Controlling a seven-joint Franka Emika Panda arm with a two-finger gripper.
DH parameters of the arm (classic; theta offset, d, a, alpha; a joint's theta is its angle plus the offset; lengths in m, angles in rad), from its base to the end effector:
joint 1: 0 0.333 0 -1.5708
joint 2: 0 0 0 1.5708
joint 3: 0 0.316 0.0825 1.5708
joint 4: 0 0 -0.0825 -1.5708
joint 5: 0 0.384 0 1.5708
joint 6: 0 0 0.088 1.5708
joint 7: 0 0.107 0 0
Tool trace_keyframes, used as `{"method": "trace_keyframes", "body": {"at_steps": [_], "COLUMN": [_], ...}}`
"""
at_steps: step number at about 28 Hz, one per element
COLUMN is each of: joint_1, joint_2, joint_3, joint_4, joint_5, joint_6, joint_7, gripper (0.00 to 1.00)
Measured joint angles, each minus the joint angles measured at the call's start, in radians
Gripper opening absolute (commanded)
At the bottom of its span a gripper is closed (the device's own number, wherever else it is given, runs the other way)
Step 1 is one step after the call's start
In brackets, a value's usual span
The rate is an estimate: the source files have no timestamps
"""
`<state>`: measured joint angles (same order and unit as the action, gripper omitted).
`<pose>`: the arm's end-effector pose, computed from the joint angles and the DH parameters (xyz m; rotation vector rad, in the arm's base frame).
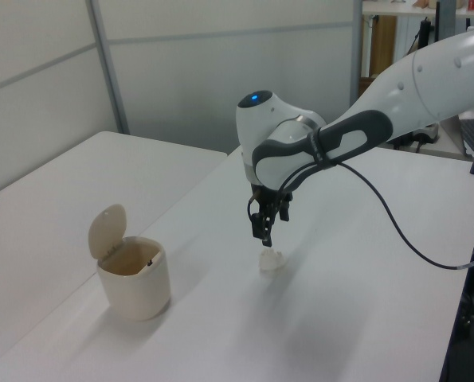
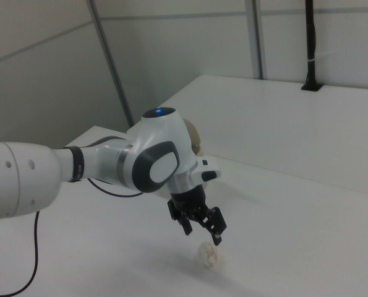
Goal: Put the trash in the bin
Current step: 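Lower the open gripper down onto the crumpled white paper ball, then close the gripper on the paper ball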
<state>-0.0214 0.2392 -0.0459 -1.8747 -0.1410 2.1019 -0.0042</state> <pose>0.6116 -0.0466 0.3852 3.0100 0.0156 -0.0252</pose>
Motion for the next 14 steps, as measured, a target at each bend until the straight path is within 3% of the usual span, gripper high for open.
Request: {"method": "trace_keyframes", "body": {"at_steps": [5,14], "joint_1": [0.000,0.022], "joint_2": [0.035,0.078], "joint_3": [0.000,0.001], "joint_4": [0.000,0.000], "joint_5": [-0.016,-0.086], "joint_6": [0.023,0.054], "joint_7": [0.012,0.082], "gripper": [1.00,1.00]}}
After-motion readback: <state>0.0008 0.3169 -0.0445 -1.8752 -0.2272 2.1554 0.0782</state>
